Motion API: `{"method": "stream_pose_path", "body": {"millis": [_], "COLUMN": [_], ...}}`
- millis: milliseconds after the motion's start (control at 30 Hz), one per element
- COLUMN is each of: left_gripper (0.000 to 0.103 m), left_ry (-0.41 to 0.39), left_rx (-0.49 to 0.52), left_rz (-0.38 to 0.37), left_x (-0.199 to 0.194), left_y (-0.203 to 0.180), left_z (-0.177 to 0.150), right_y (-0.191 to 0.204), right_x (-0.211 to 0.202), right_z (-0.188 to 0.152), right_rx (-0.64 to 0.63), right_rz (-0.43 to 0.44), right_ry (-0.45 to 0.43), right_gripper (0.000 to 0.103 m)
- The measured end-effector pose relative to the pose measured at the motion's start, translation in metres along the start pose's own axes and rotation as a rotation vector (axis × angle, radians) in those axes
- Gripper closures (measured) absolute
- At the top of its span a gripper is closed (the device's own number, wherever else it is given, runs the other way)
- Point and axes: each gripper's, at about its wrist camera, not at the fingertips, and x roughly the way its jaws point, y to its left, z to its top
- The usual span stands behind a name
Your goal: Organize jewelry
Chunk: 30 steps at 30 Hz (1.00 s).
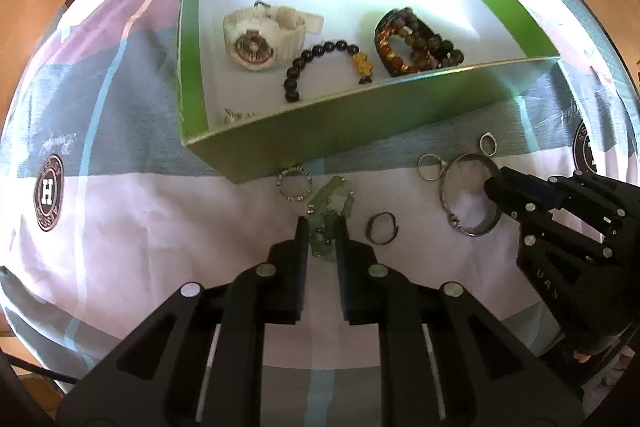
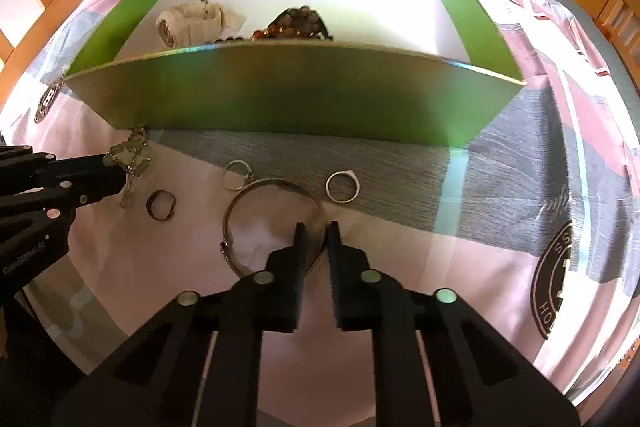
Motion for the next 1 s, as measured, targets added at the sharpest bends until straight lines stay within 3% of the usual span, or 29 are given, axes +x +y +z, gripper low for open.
{"method": "stream_pose_path", "body": {"millis": [633,1000], "left_gripper": [0.089,0.090], "left_ry": [-0.081,-0.096], "left_rx": [0.000,0.008], "left_rz": [-0.017,-0.022], "left_x": [-0.026,-0.032], "left_y": [0.006,0.003], "left_z": [0.002,0.002], "right_y": [-0.023,-0.024], "right_x": [-0.033,-0.036], "right_z": [0.012,0.012], "right_rx": [0.049,0.049], "right_rz": [0.050,0.061], "right_ry": [-0.120,-0.128], "right_gripper": [0.099,0.099]}}
